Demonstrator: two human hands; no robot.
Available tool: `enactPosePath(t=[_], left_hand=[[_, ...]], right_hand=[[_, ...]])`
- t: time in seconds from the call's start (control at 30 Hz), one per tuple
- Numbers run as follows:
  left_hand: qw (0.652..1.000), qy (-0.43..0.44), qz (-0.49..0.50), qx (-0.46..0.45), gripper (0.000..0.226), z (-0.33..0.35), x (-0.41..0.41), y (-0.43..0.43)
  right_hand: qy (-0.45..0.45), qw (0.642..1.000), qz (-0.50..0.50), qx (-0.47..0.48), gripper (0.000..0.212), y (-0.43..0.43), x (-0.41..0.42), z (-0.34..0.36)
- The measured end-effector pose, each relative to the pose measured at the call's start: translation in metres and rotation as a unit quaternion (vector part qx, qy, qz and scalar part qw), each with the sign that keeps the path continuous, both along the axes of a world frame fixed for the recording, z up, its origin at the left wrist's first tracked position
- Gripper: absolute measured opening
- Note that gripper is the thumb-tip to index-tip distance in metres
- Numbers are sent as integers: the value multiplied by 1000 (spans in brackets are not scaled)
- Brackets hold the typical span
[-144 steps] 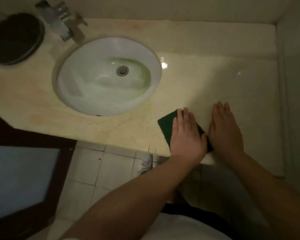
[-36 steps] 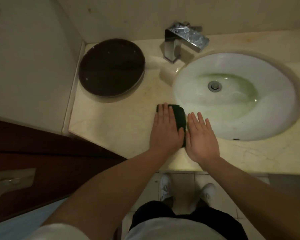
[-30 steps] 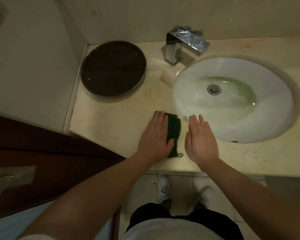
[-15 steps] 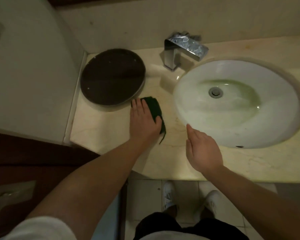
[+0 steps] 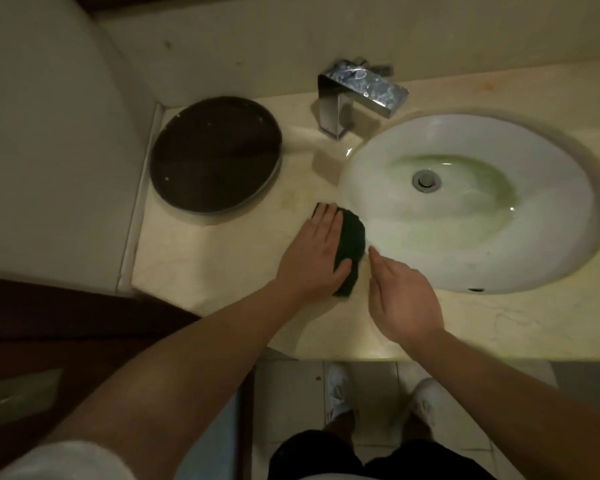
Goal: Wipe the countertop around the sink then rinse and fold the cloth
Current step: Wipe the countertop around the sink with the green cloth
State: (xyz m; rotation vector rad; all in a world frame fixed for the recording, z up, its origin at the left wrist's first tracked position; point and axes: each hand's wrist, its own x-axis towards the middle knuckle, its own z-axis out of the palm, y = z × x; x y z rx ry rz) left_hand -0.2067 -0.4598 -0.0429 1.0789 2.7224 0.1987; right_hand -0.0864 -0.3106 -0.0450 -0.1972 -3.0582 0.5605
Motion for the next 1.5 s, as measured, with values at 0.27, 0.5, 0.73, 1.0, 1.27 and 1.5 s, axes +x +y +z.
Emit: enactPosePath(t=[0.27, 0.5, 0.73, 1.0, 1.27, 1.5], left_hand=[[954, 6, 300, 7, 84, 3, 20, -126], [855, 24, 517, -18, 87, 1, -36, -189], [907, 58, 416, -12, 84, -3, 7, -138], [961, -34, 262, 81, 78, 9, 94, 26], [930, -14, 352, 107, 65, 6, 68, -44], [952, 26, 304, -5, 70, -8, 67, -43]], right_hand=[[1, 1000, -3, 26, 53, -1, -1, 4], [-11, 999, -7, 30, 50, -4, 0, 5], [-25, 1000, -9, 7, 52, -3, 0, 5], [-5, 985, -57, -161, 48, 5, 0, 11], [-6, 997, 73, 20, 61, -67, -25, 20], [-49, 998, 12, 49, 65, -29, 17, 10]])
